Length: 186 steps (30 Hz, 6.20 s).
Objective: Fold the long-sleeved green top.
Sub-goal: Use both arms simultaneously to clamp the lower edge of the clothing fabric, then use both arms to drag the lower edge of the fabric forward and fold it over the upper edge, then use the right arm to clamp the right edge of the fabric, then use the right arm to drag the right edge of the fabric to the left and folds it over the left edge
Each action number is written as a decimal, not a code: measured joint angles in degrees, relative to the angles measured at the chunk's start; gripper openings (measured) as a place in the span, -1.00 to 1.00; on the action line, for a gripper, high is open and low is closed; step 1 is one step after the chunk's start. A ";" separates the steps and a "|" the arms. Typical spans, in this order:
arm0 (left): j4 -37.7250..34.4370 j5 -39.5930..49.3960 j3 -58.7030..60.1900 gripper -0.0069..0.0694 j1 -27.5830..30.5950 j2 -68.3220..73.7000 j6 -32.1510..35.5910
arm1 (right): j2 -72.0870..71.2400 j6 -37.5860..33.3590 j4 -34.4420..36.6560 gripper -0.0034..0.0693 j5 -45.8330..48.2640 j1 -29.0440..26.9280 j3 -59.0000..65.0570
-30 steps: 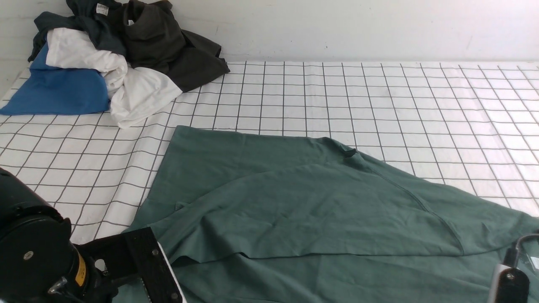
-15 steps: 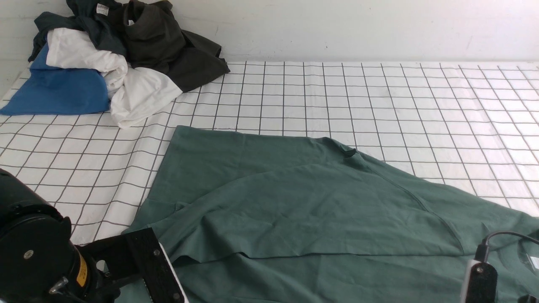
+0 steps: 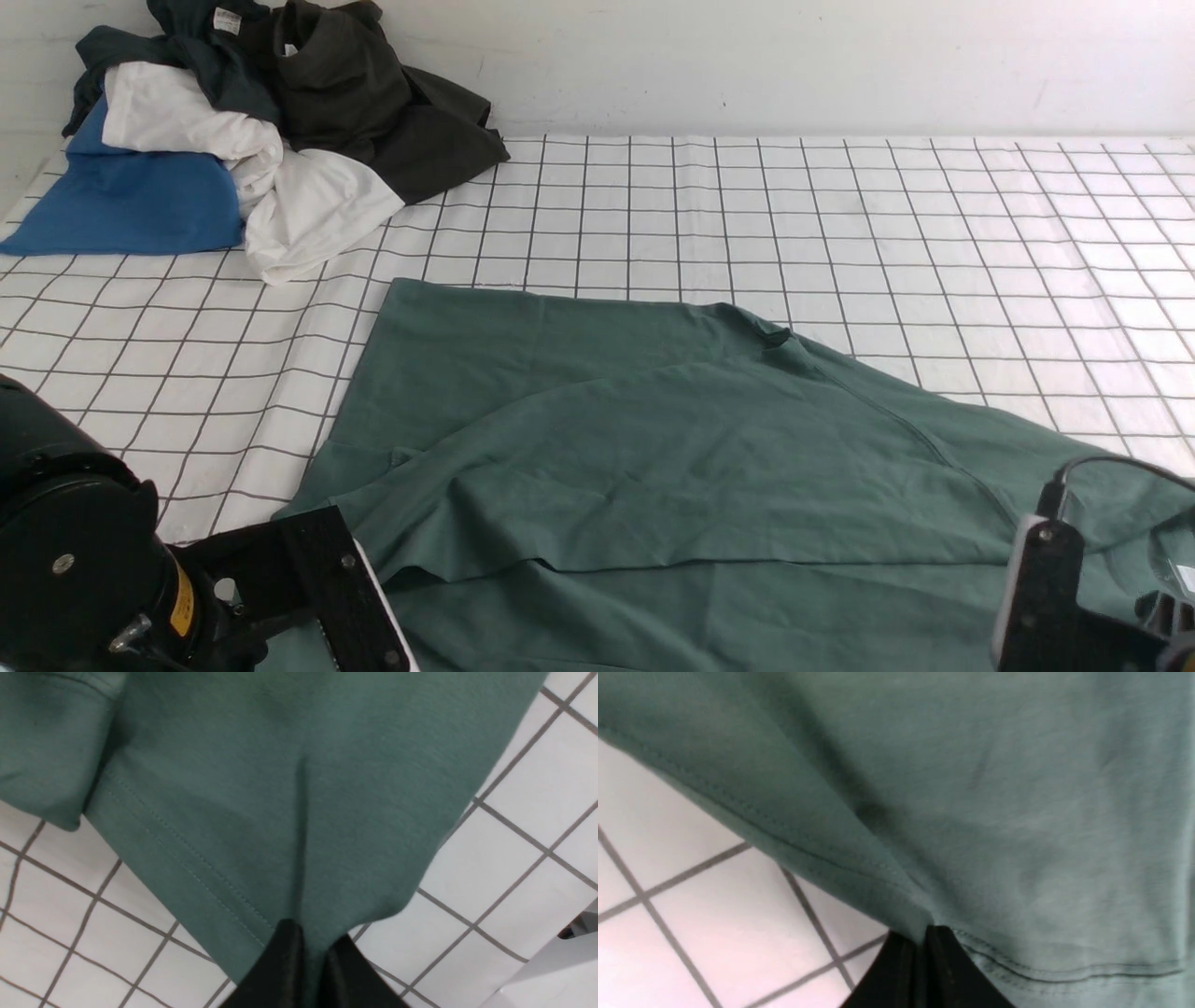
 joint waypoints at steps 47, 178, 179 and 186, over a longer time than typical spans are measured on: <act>2.37 -5.71 -71.07 -0.75 23.38 57.90 4.58 | 47.29 0.34 0.90 -0.88 9.44 -17.13 -65.56; -4.17 9.74 -89.58 -0.84 18.42 31.03 -5.54 | 49.95 34.63 17.71 -0.70 1.18 13.69 -79.50; -4.17 9.79 -89.58 -0.84 18.42 30.63 -5.54 | 51.21 34.63 18.12 -0.70 1.17 14.04 -80.71; -1.33 9.92 -82.92 -0.84 18.42 22.70 -5.82 | 57.11 31.33 22.16 -0.25 5.64 14.46 -88.76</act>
